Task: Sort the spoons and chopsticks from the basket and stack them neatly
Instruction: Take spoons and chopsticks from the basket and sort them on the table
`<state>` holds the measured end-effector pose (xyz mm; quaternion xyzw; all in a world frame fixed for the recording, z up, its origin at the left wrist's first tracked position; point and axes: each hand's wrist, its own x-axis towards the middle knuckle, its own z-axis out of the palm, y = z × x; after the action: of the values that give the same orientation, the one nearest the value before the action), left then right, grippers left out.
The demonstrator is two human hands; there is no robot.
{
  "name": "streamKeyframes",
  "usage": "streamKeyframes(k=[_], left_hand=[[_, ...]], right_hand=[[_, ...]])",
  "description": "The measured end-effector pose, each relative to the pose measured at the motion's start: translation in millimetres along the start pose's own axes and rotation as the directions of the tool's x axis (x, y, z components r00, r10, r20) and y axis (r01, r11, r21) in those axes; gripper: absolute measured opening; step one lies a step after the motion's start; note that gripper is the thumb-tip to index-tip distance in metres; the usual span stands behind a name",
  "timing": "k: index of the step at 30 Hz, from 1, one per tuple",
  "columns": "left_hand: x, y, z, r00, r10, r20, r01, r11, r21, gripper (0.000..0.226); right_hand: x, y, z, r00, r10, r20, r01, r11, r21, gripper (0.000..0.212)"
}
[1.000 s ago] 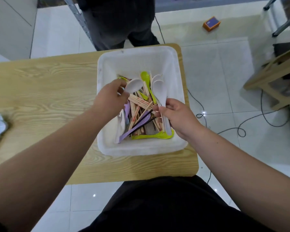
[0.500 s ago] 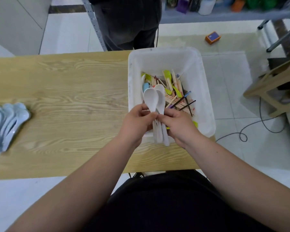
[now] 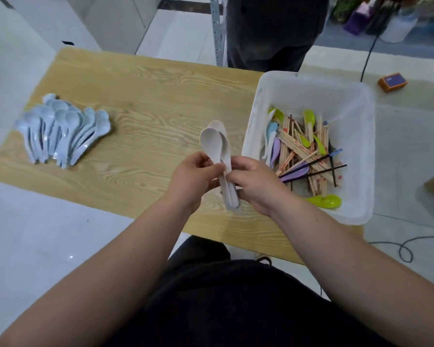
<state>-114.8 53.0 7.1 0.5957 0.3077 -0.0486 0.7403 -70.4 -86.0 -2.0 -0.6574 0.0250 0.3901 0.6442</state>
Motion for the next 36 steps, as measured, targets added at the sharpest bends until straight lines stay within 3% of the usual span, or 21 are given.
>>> streamKeyframes(k=[4,11,20,25,28,32,36], left_hand=[[-5,-1,-30,0.999,-0.007,-0.039,0.006,1.0,-0.025,0.018],[27,-7,-100,0.998,-0.052,-0.045,0.051,0.998,-0.02,0.017],[99,-2,-231,0.983,-0.168,0.068,0.159,0.98,0.12,0.026],[129,-4,-287,0.966,-0.259,-0.006,0.259,0.96,0.108,0.027],[152,-5,-307,0.951,-0.296,-0.09,0.304,0.948,0.092,0.026],[182,-5,-320,0.962,-0.206,-0.181,0.25,0.929,0.272,0.021],[201,-7,-320,0.987,-0.059,-0.15,0.136,0.805,0.578,0.026]], right_hand=[[11,4,28,0.998,0.021,0.058,-0.019,0.999,-0.026,0.035],[56,7,91,0.996,0.089,0.005,-0.088,0.994,-0.071,0.034],[133,21,209,0.97,0.203,-0.136,-0.208,0.978,-0.021,0.027],[179,37,250,0.928,0.298,-0.224,-0.298,0.954,0.038,0.02],[203,44,252,0.884,0.317,-0.343,-0.344,0.939,-0.019,0.019],[229,38,253,0.866,0.216,-0.451,-0.341,0.915,-0.216,0.014],[248,29,263,0.883,0.168,-0.438,-0.343,0.868,-0.36,0.007]])
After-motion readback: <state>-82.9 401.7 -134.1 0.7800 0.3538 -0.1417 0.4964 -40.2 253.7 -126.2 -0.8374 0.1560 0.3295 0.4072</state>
